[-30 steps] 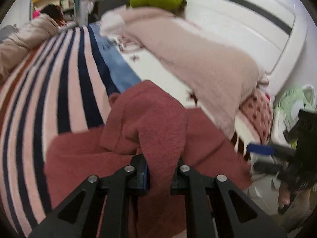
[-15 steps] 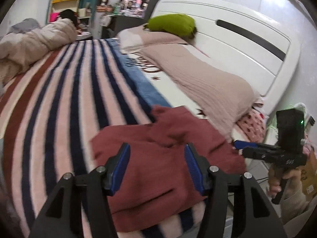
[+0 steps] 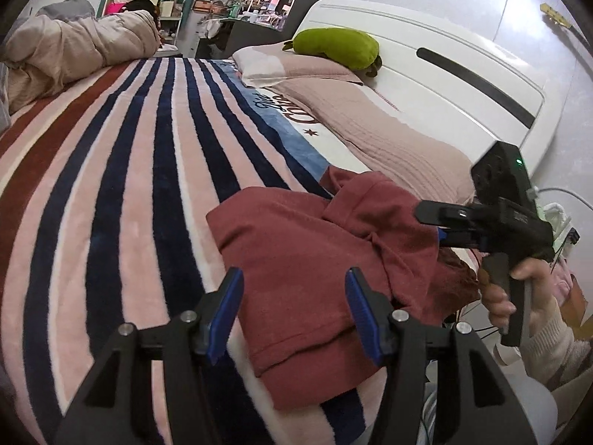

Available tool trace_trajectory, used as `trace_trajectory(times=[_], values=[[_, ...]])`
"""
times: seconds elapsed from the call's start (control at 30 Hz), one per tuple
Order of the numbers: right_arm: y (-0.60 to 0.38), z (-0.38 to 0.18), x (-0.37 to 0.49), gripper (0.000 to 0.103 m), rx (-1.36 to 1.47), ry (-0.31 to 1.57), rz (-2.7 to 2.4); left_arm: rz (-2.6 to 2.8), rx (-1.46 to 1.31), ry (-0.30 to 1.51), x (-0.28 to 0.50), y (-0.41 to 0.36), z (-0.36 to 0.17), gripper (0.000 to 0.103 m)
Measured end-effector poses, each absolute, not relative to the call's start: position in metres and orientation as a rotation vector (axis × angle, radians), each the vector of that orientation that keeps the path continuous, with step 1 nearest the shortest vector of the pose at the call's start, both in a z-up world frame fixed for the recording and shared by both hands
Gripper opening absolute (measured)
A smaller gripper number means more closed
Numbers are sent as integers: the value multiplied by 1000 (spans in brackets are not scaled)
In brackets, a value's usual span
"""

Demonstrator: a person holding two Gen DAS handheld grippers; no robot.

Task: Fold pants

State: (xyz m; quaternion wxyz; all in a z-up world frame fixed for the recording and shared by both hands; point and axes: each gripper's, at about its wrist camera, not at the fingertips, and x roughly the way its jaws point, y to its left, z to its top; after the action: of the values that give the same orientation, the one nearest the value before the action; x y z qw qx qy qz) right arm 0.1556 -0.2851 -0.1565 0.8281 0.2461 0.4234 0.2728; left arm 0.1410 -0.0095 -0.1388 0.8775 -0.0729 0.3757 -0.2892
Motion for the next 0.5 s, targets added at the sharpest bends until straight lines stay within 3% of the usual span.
trace_trajectory(times=[0.03, 0.1, 0.17, 0.23, 0.5], values=[[-282, -157, 159, 82, 513, 901, 574, -608, -158, 784, 142, -8, -140, 53], [-278, -155, 165, 60, 483, 898, 556, -615, -166, 782, 142, -7, -142, 53], [-274, -153, 172, 23, 440, 900, 530, -619, -173, 781, 142, -7, -142, 53], [-275, -150, 175, 11, 429, 884, 528, -622, -180, 777, 143, -7, -143, 53], [-296, -107, 144, 9, 374, 706, 498, -623, -185, 760, 136, -11, -138, 53]])
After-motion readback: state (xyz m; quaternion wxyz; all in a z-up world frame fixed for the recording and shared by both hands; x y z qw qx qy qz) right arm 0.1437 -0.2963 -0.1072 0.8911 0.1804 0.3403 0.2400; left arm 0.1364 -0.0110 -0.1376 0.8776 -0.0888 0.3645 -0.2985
